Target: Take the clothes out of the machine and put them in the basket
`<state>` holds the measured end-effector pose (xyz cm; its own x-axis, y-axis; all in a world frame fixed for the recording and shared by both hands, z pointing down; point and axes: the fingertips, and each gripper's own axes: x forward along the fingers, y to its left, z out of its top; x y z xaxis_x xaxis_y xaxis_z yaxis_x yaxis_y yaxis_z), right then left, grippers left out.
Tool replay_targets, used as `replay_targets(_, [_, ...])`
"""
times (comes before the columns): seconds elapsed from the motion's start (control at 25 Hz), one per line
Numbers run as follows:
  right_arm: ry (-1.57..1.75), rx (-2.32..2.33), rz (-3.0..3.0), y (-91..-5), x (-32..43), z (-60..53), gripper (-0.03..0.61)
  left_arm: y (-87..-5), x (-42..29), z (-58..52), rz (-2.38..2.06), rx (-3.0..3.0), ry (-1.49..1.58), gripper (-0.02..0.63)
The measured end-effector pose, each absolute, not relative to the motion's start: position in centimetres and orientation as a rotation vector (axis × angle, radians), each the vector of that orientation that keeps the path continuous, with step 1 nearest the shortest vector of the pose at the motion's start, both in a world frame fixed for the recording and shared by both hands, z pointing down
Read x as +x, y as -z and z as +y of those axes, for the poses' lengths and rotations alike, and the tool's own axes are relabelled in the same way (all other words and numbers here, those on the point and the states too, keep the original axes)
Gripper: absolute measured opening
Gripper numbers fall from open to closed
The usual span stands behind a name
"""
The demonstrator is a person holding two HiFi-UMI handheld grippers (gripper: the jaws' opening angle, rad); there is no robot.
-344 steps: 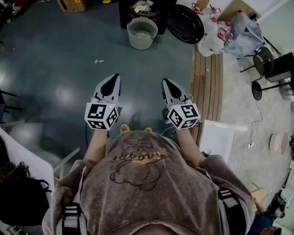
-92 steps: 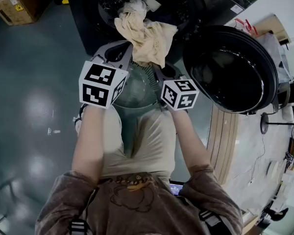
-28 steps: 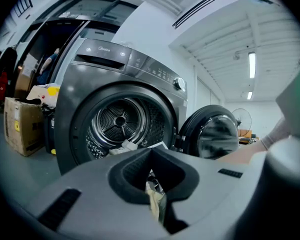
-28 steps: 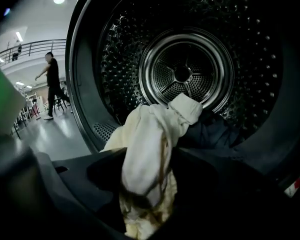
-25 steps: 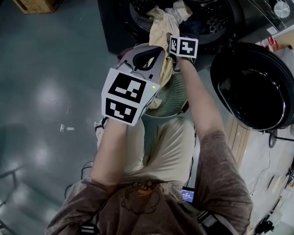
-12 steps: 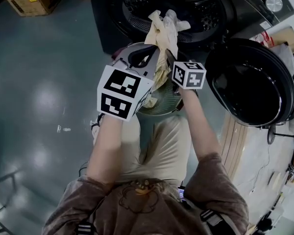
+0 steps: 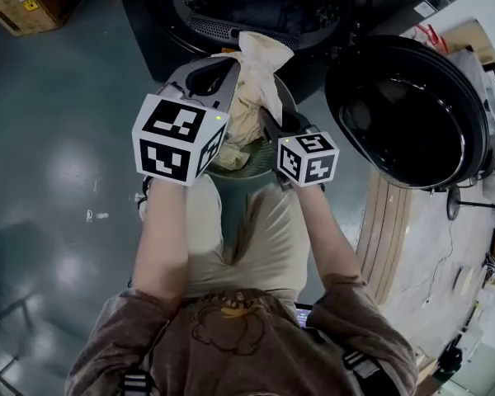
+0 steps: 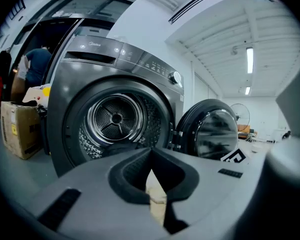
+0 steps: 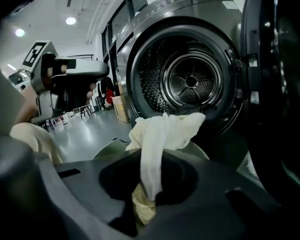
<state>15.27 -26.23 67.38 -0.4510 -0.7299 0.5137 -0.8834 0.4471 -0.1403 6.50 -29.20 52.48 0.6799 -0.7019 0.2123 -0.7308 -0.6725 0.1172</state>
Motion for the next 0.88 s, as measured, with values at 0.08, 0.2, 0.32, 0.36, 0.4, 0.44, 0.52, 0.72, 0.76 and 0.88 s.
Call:
replay_targets(0.08, [-0.545,1.348,-2.315,-67.6,15.0,-24.9,0.054,-52.5,6.8,-29.0,-1.159,2.704,-0.227,0.006])
replay_targets(0.2, [-0.529,1.290,-2.318,-67.7,14.1,-23.3,0.055,-52.7,7.3,-28.8,-1.152,2.711,-0.246,0.006])
replay_targets(0.32, [-0.533,1.240,-2.330,-67.7,13.4,-22.3,0.060,-52.7,7.3,-28.7,-1.156,2.709,-0.253,0.006])
replay_targets(0.36, [-0.529,1.240,-2.325,-67.8,13.4,-22.2,0.064,-52.7,7.3,-28.7,-1.159,2.707,-0.254,0.006])
replay_targets(0.4, [-0.526,1.248,-2.315,-68.0,13.5,-22.3,0.076,-52.7,7.3,-28.7,-1.160,2.707,-0.256,0.006])
replay_targets(0.44, [-0.527,1.261,-2.305,-68.1,13.7,-22.4,0.093,-52.7,7.3,-28.6,-1.161,2.708,-0.259,0.006])
replay_targets(0.52, [-0.535,1.291,-2.292,-68.1,14.2,-22.7,0.138,-52.7,7.4,-28.5,-1.160,2.711,-0.266,0.006])
replay_targets(0.72, [-0.503,1.373,-2.319,-66.7,15.0,-23.8,0.249,-52.9,7.3,-28.5,-1.164,2.707,-0.275,0.006])
replay_targets(0.76, [-0.503,1.381,-2.324,-66.5,15.1,-24.1,0.266,-52.9,7.2,-28.6,-1.165,2.704,-0.274,0.006])
replay_targets(0.88, [-0.507,1.402,-2.336,-66.0,15.4,-25.3,0.292,-53.0,7.4,-28.7,-1.163,2.702,-0.275,0.006])
